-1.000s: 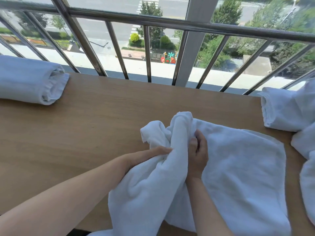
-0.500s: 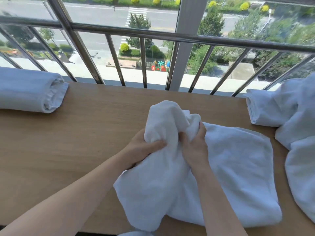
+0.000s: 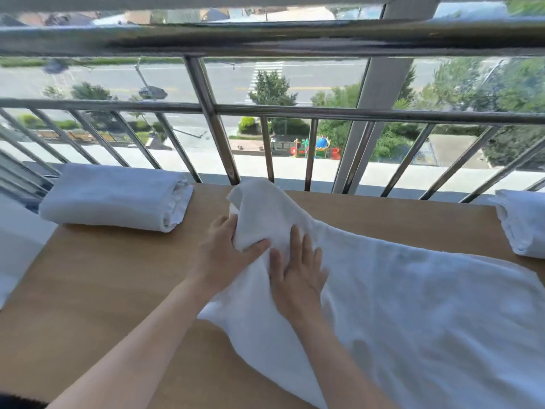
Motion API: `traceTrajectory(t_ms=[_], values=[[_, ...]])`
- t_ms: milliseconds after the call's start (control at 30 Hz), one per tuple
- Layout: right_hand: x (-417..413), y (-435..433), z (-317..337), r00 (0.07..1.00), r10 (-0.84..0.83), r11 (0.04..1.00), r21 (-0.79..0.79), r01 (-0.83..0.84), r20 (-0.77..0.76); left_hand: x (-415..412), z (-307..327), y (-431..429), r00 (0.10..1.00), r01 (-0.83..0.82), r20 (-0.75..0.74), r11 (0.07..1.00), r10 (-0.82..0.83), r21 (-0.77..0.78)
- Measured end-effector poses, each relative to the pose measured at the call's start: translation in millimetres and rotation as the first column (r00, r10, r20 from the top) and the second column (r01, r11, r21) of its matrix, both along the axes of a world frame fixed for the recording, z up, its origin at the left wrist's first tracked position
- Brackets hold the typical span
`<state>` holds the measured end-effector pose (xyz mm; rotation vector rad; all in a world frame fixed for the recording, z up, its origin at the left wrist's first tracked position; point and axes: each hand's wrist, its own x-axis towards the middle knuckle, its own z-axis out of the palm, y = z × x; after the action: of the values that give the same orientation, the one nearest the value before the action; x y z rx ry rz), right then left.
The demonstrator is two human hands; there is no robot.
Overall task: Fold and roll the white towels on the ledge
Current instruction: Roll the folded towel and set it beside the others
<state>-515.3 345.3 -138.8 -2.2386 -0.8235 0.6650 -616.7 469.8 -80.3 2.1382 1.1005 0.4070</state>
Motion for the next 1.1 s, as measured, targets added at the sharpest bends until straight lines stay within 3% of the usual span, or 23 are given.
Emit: traceTrajectory(t_ms=[67,167,300,467,667,800,867,933,967,1100], values=[[-13,13,-17,0.999,0.05,0.997,-0.062,-0.049,0.016,-15,-13,16,0.991,-0.027,-0.13,0.999,0.033,0.042],[-30,29,-48,0.976,0.205,0.939,-0.295,-0.177,0.069,-36,-44,42,0.974,-0.069,-0.227,0.981,0.026,-0.182],[-53,49,-73,0.935,0.295,0.853,-0.495,-0.164,0.197,-62,-77,70,0.986,-0.113,-0.164,0.807,0.02,-0.58],[-67,62,-83,0.932,0.227,0.862,-0.504,-0.057,0.282,-57,-90,88,0.997,-0.009,-0.051,0.596,-0.054,-0.803],[-65,59,-83,0.952,0.112,0.93,-0.368,0.001,0.286,-47,-84,102,0.971,0.215,0.122,0.529,-0.206,-0.821],[-56,47,-79,0.952,0.129,0.939,-0.344,-0.027,0.278,-60,-71,120,0.961,0.277,0.241,0.462,-0.135,-0.842],[-54,46,-75,0.953,0.151,0.92,-0.39,-0.038,0.262,-69,-75,125,0.972,0.214,0.227,0.605,-0.057,-0.767],[-53,49,-72,0.955,0.169,0.897,-0.44,-0.047,0.242,-78,-86,129,0.994,0.06,0.111,0.774,0.014,-0.631],[-54,51,-71,0.959,0.168,0.892,-0.45,-0.05,0.227,-83,-92,128,0.998,0.003,0.054,0.785,0.04,-0.619],[-48,73,-63,0.95,0.136,0.937,-0.349,-0.031,0.282,-107,-109,126,0.993,0.107,0.053,0.582,-0.108,-0.806]])
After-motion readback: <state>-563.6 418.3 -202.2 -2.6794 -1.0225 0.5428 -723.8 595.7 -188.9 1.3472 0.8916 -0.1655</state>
